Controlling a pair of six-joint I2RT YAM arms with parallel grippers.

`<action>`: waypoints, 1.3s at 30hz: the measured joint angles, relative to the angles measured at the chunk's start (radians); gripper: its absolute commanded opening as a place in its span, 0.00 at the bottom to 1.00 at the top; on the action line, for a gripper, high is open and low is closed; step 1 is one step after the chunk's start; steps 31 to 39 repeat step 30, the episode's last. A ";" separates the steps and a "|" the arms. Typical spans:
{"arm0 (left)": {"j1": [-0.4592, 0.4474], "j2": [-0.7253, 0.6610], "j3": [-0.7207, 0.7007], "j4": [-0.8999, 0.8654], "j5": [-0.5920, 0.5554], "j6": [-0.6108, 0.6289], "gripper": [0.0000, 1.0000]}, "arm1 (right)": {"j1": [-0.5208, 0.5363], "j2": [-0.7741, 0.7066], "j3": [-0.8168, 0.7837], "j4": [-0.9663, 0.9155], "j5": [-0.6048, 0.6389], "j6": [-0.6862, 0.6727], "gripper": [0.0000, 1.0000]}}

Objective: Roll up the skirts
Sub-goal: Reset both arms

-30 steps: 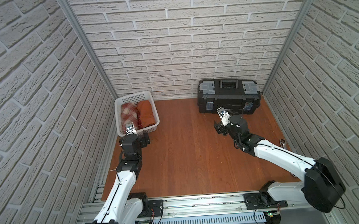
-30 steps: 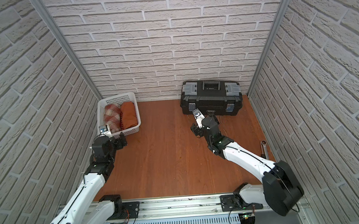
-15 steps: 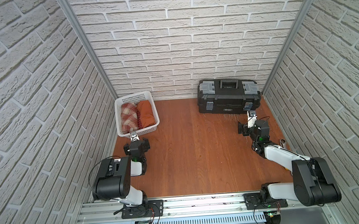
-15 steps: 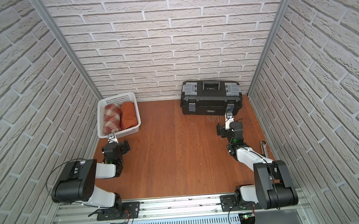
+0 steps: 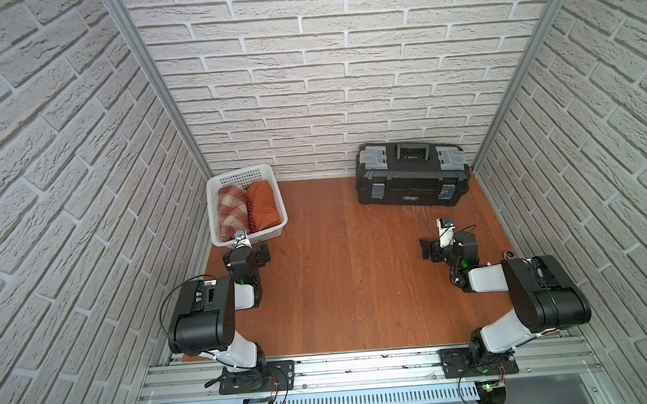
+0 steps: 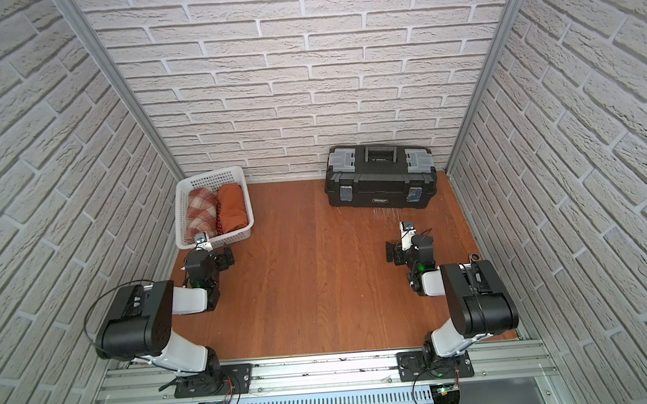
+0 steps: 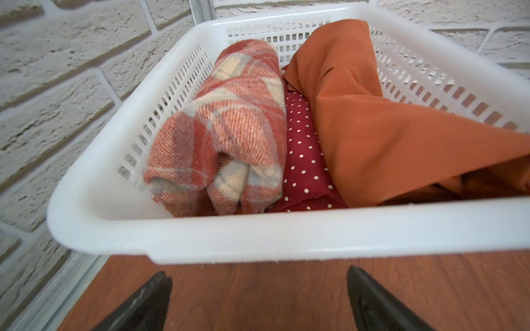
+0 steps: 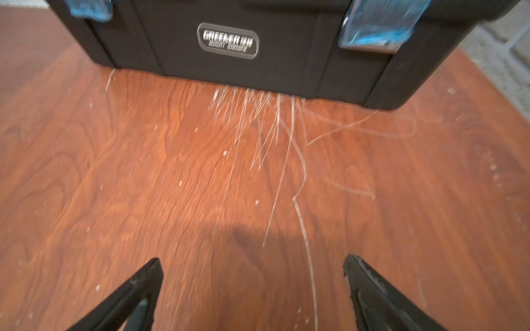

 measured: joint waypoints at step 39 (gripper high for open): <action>0.002 0.000 0.000 -0.011 0.018 0.000 0.99 | 0.005 -0.012 0.020 0.057 -0.013 -0.019 0.99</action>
